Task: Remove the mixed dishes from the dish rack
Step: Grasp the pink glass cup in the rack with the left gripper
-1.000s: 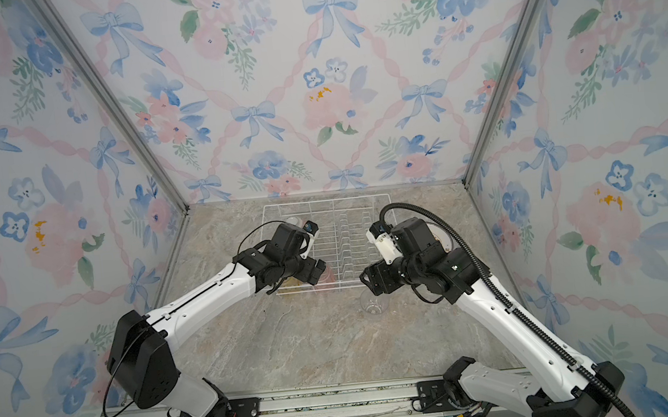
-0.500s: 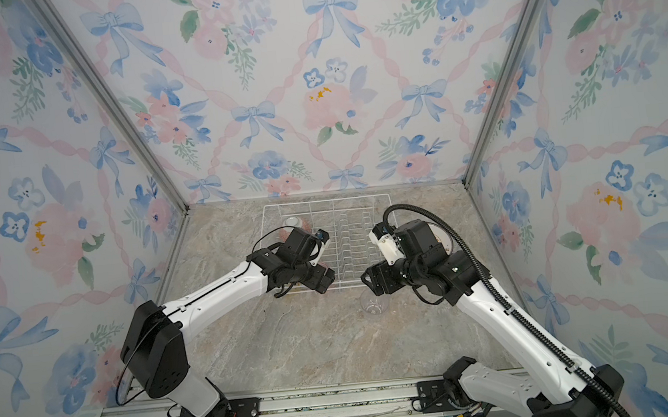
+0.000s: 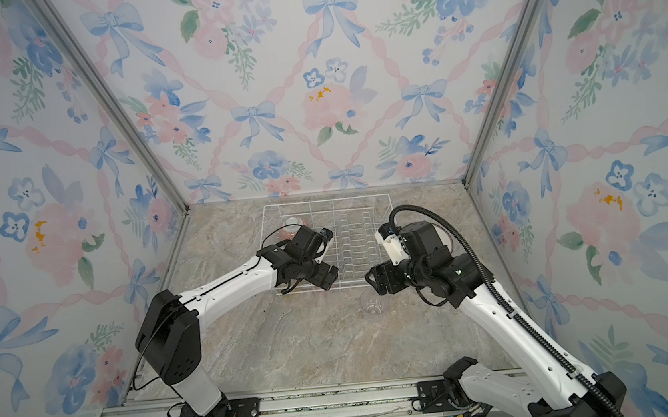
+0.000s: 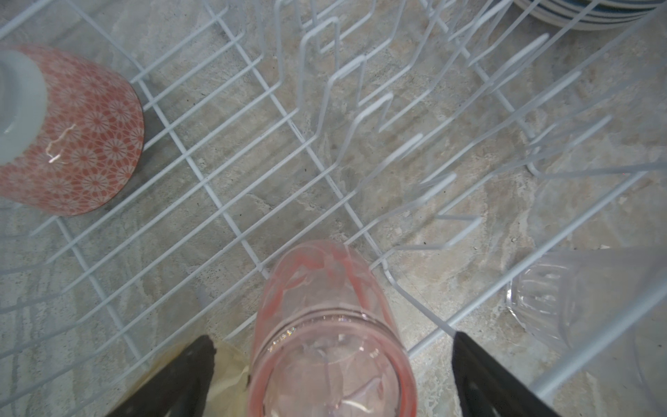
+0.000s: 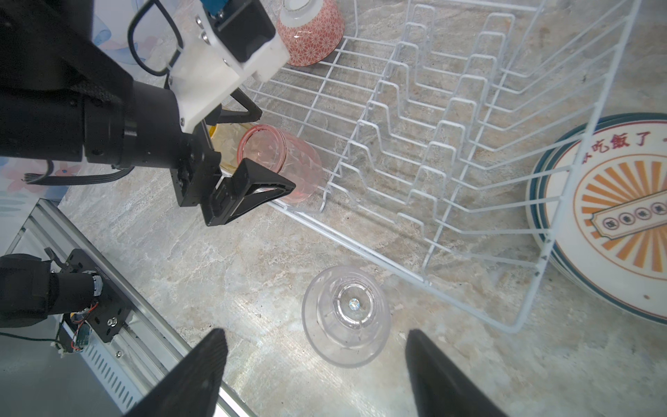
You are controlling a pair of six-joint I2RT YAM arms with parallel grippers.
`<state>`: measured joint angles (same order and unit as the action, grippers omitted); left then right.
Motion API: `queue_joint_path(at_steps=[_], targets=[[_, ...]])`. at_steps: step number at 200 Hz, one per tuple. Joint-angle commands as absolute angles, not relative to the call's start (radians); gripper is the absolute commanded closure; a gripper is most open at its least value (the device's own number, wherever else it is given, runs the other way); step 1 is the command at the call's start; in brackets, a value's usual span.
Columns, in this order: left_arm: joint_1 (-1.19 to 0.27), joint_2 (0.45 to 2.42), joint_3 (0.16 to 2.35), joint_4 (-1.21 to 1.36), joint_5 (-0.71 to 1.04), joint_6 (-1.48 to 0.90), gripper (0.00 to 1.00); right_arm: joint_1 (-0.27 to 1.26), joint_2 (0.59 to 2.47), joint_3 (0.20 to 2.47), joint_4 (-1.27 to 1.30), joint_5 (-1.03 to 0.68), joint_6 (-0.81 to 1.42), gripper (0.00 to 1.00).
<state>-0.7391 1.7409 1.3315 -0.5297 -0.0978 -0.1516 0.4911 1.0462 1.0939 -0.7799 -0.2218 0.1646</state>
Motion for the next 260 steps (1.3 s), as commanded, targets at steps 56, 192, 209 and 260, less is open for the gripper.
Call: queue_joint_path(at_steps=[56,192,209,260], targets=[[-0.739,1.823,1.427,-0.677,-0.131,-0.169,0.02,0.451,1.04,1.057,-0.737,-0.253,0.17,0.19],[-0.729,1.929,1.521,-0.823,-0.125,-0.163,0.14,0.381,1.026,0.984,-0.695,-0.298,0.149,0.18],[-0.721,1.937,1.529,-0.824,-0.12,-0.16,0.19,0.376,1.027,0.979,-0.693,-0.302,0.149,0.18],[-0.705,1.945,1.532,-0.847,-0.127,-0.15,0.29,0.369,1.038,0.977,-0.684,-0.308,0.148,0.18]])
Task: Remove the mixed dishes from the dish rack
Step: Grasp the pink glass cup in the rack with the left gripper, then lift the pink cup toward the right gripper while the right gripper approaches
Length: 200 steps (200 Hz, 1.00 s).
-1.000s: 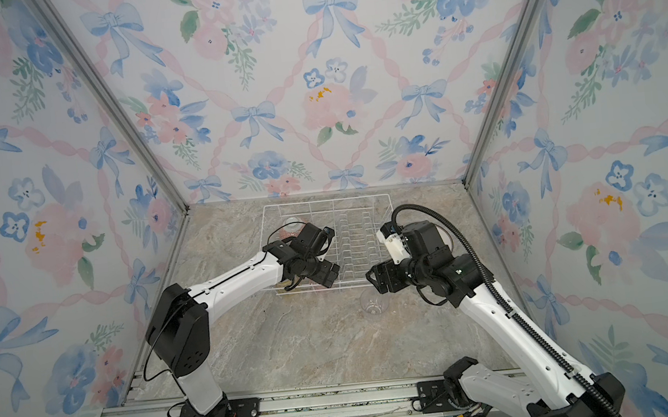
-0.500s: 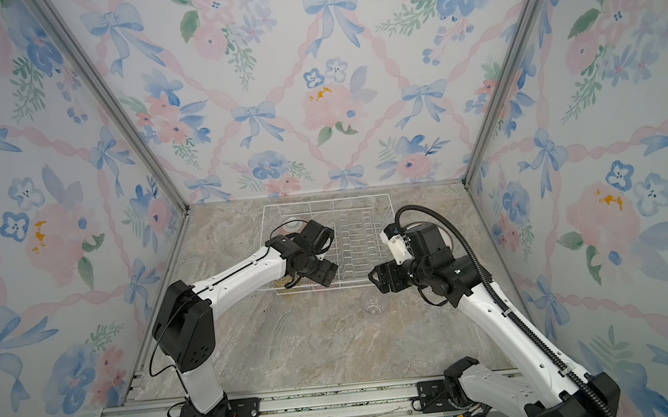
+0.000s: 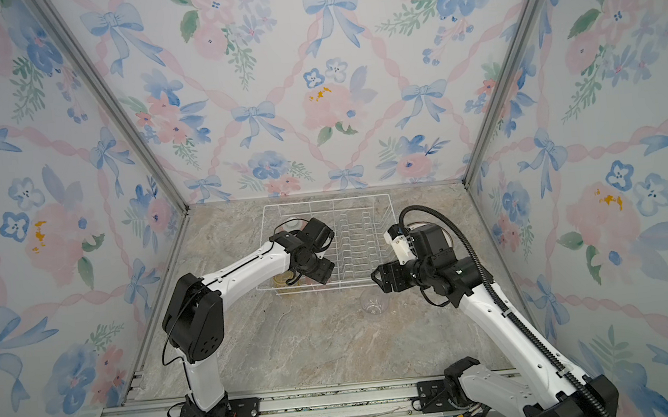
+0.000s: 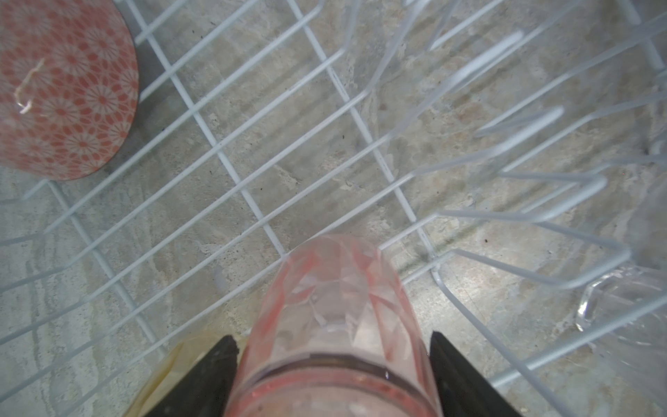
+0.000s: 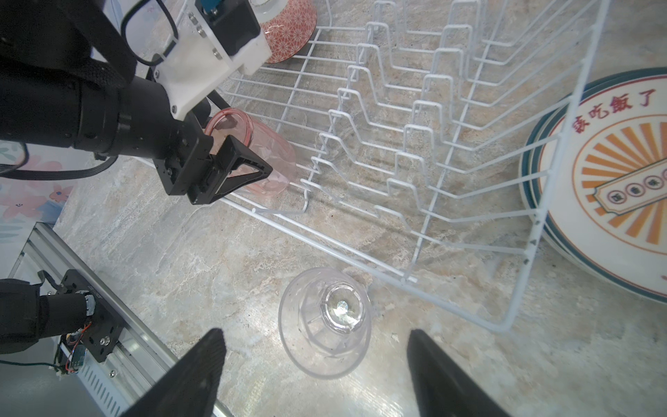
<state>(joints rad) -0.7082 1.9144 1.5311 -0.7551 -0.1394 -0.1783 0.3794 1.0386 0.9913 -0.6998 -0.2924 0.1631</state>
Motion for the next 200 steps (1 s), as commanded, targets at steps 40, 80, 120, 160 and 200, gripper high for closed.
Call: queue_joint_path(at_steps=[40,80,120,160,200], targets=[[-0.692,1.937,1.541,-0.845,-0.121,-0.135,0.43,0.369,1.056,0.986,-0.681,-0.317,0.149,0.18],[-0.684,1.921,1.563,-0.844,-0.128,-0.111,0.5,0.37,1.063,0.989,-0.681,-0.314,0.15,0.18],[-0.659,1.897,1.611,-0.838,-0.099,-0.064,0.59,0.37,1.07,0.983,-0.647,-0.347,0.165,0.18],[-0.623,1.893,1.677,-0.823,-0.023,-0.007,0.62,0.365,1.078,0.971,-0.582,-0.417,0.2,0.18],[-0.574,1.881,1.724,-0.798,0.107,0.024,0.63,0.338,1.089,0.938,-0.473,-0.565,0.263,0.18]])
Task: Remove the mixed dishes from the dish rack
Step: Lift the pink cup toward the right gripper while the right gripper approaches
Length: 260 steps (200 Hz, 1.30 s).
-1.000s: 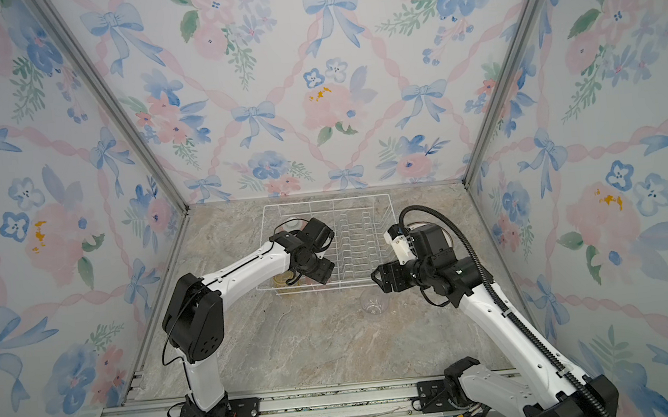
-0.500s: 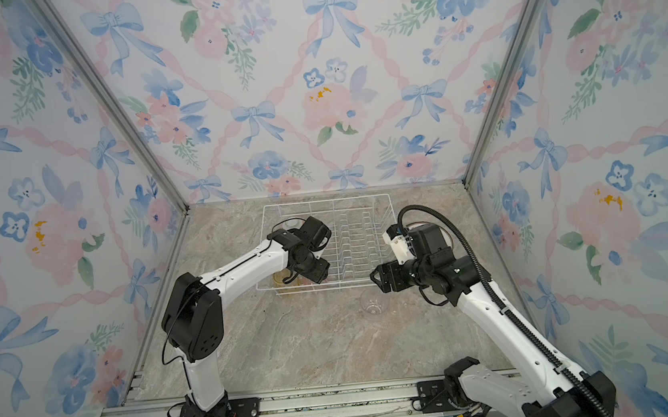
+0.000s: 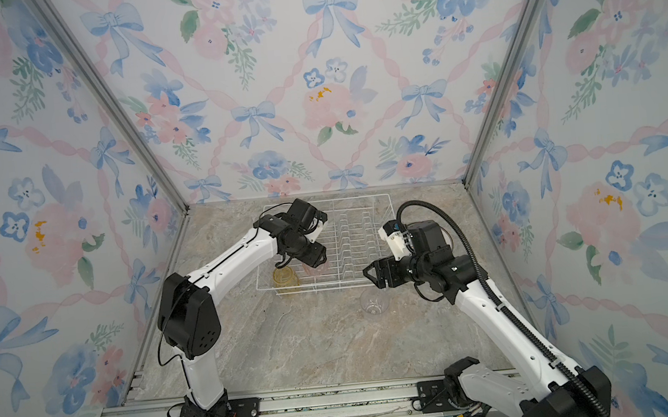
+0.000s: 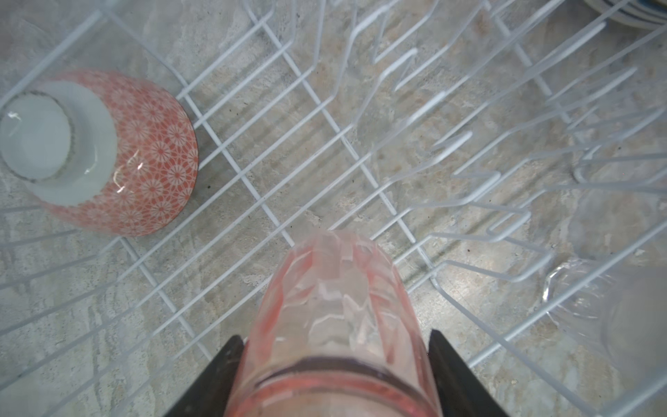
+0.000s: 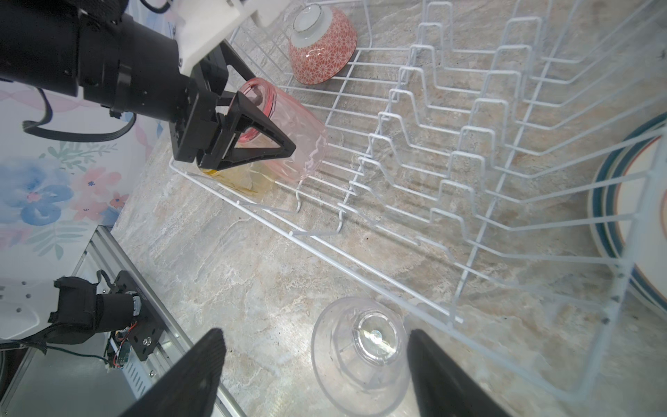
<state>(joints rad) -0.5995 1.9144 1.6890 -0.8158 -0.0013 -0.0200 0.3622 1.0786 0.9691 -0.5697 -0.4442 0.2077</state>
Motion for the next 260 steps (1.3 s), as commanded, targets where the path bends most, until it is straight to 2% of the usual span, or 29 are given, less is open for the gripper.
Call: queue_joint_path(at_steps=[1,35,127,172,260], targets=[[-0.572,1.88,1.725,-0.797,0.111,0.024,0.63,0.337,1.089,0.937,-0.47,-0.57,0.265,0.18],[-0.524,1.835,1.727,-0.743,0.261,0.03,0.63,0.309,1.09,0.891,-0.348,-0.692,0.326,0.2],[-0.47,1.728,1.677,-0.528,0.677,-0.034,0.64,0.288,1.08,0.769,0.05,-0.846,0.539,0.36],[-0.472,1.71,1.657,-0.455,0.773,-0.067,0.65,0.288,1.076,0.745,0.198,-0.842,0.598,0.41],[-0.486,1.708,1.626,-0.324,0.885,-0.131,0.65,0.288,1.159,0.734,0.446,-0.824,0.717,0.44]])
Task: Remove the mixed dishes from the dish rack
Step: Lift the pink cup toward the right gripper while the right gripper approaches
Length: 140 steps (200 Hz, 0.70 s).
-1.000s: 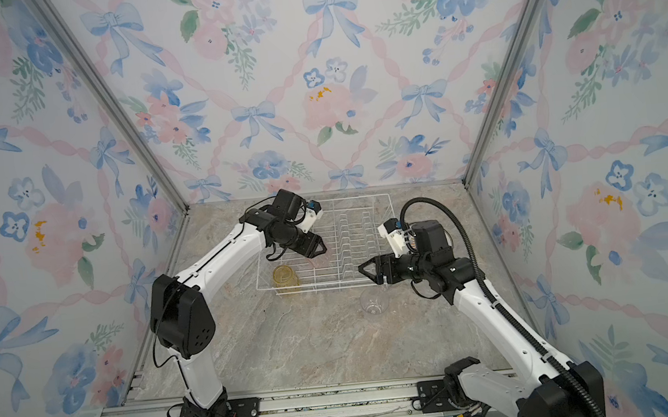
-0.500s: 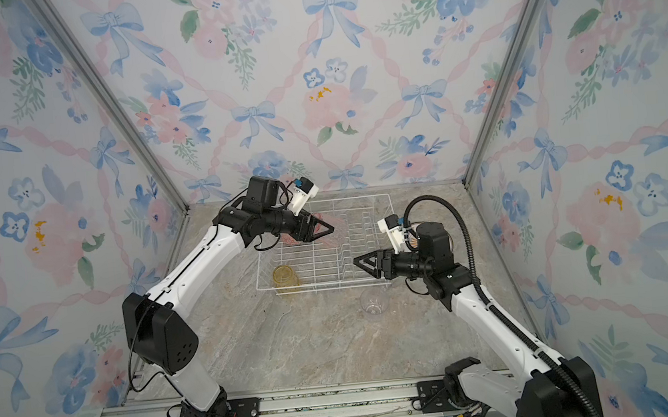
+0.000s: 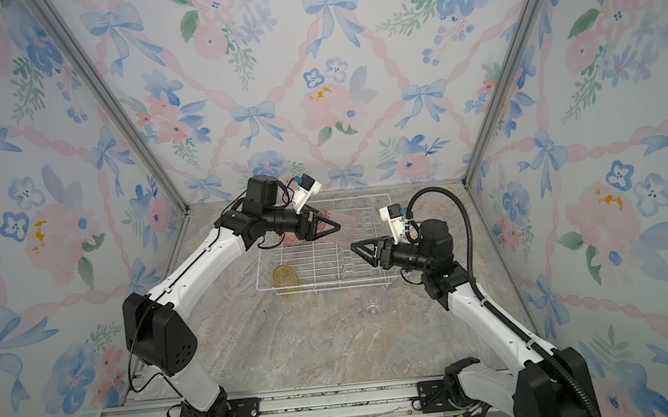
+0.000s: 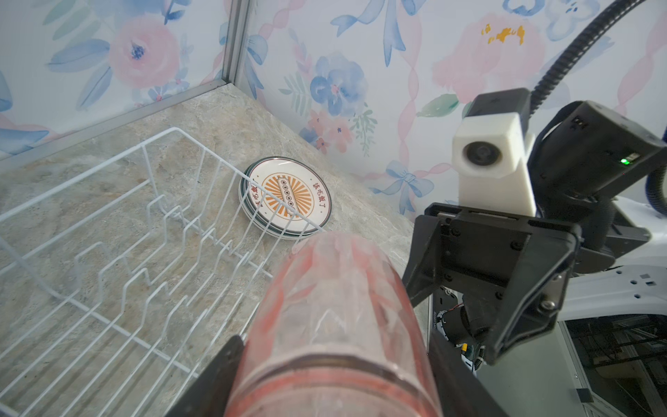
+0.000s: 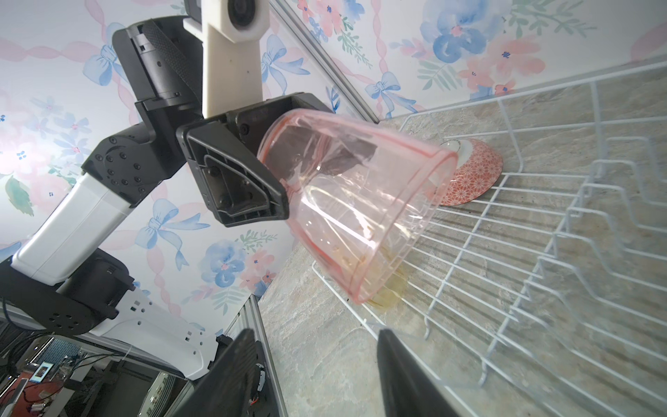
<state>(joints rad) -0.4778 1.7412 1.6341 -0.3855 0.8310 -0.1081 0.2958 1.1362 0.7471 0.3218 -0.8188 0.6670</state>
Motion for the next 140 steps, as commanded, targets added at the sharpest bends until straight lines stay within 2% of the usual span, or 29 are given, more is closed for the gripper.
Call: queue_joint_path(at_steps=[1,109,140], targets=[[-0.486,1.708,1.626,-0.324,0.886,-0.132,0.65,0.288,1.161,0.734,0.447,-0.824,0.719,0.44],[-0.524,1.756,1.623,-0.184,0.955,-0.219,0.65,0.299,1.186,0.768,0.563,-0.84,0.745,0.47],[-0.537,1.774,1.613,-0.11,0.974,-0.266,0.65,0.302,1.193,0.781,0.603,-0.846,0.743,0.56]])
